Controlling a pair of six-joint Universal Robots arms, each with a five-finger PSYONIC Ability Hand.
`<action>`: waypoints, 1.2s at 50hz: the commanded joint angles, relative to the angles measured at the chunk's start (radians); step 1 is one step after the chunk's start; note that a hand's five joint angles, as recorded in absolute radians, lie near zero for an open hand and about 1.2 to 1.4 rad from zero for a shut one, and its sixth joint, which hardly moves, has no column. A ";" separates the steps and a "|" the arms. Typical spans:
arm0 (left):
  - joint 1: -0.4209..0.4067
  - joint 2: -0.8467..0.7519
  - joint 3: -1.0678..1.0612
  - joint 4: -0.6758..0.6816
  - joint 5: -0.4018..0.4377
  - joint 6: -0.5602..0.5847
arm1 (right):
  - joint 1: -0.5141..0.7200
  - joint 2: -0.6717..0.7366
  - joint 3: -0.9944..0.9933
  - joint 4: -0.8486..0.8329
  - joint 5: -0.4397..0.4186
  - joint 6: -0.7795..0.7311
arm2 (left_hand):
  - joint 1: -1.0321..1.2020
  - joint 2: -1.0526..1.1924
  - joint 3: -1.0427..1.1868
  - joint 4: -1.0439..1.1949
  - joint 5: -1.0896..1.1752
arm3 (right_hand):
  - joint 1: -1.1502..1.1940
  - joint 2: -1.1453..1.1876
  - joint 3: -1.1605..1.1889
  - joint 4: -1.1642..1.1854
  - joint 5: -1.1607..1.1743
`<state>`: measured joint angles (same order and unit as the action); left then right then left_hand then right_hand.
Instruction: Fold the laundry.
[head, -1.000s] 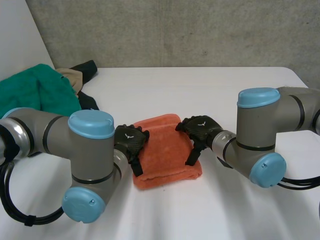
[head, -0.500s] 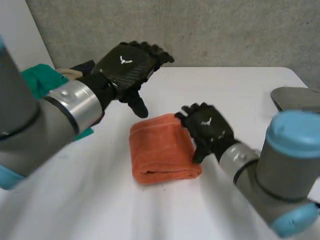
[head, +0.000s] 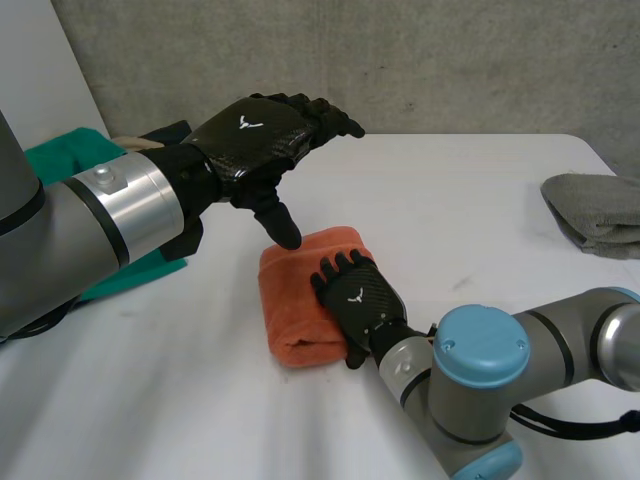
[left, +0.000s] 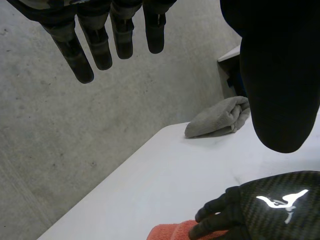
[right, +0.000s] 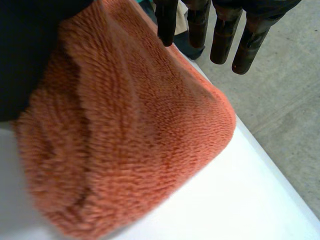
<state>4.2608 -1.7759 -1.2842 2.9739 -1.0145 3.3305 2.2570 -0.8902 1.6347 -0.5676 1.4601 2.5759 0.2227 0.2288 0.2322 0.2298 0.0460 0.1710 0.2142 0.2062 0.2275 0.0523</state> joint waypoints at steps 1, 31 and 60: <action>-0.001 0.001 0.006 0.000 0.001 0.001 | -0.001 0.040 -0.064 0.005 0.013 -0.006 | -0.012 -0.018 -0.022 -0.019 -0.010 | 0.004 -0.040 -0.032 -0.053 -0.052; -0.001 -0.002 -0.020 0.000 0.002 0.003 | 0.001 0.155 -0.262 0.020 -0.066 -0.002 | -0.006 -0.012 -0.016 -0.013 -0.004 | 0.765 0.722 0.730 0.708 0.709; 0.005 0.010 -0.015 0.000 0.001 -0.002 | -0.261 -0.007 -0.168 0.106 -0.132 0.000 | 0.000 -0.007 -0.010 -0.007 0.002 | 1.225 1.182 1.190 1.169 1.169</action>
<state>4.2646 -1.7658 -1.2995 2.9744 -1.0130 3.3296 2.1069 -0.8438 1.4025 -0.4611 1.3683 2.5807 0.2227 0.2288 0.2322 0.2299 0.0460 0.8776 1.1492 1.1349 1.1859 0.9131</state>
